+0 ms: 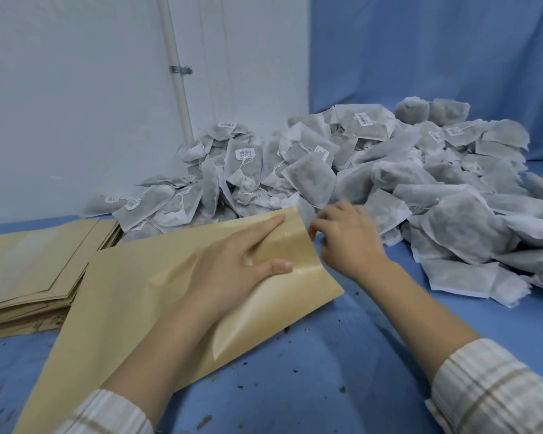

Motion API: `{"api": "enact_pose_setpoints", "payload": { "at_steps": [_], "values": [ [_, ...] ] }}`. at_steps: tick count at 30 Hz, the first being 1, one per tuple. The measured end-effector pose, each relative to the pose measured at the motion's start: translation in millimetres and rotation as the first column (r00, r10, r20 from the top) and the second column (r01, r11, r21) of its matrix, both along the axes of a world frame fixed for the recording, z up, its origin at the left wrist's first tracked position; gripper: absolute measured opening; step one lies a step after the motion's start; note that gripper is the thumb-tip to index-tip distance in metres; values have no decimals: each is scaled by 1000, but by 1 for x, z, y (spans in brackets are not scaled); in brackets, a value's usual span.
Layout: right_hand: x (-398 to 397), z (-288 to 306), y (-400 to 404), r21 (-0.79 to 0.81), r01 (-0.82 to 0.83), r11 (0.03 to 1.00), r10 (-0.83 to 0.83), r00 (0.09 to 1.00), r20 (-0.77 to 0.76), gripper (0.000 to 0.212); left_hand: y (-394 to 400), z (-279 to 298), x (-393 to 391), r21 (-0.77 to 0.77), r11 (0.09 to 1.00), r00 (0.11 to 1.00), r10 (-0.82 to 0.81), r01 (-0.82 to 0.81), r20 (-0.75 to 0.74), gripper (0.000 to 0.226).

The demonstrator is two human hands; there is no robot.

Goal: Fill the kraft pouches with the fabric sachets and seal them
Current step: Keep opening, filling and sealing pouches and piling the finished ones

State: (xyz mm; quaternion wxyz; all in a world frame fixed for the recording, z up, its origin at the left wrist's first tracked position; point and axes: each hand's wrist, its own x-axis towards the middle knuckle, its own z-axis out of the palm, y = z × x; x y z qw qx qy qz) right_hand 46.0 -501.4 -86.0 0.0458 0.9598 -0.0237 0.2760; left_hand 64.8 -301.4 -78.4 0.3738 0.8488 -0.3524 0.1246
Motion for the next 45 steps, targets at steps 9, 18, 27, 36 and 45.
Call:
{"api": "enact_pose_setpoints", "payload": {
  "at_steps": [9, 18, 27, 36, 45],
  "values": [
    [-5, 0, -20, -102, 365, 925, -345, 922, 175, 28, -4, -2, 0, -24, 997, 997, 66, -67, -44, 66],
    [0, 16, -1, 834, -461, -305, -337, 871, 358, 31, -2, 0, 3, -86, 988, 991, 129, -132, -36, 65],
    [-17, 19, 15, 996, -49, 71, 456, 890, 11, 20, -9, 7, -9, -109, 993, 999, 45, -45, 2, 65],
    [-35, 25, 19, 894, 287, 343, 647, 618, -446, 21, -19, 6, -21, 156, 988, 983, -15, -14, 185, 64],
    [0, 3, -10, 356, -40, 934, -6, 992, 125, 12, -12, 5, -10, 118, 987, 984, 90, -109, 157, 63]
  ]
}}
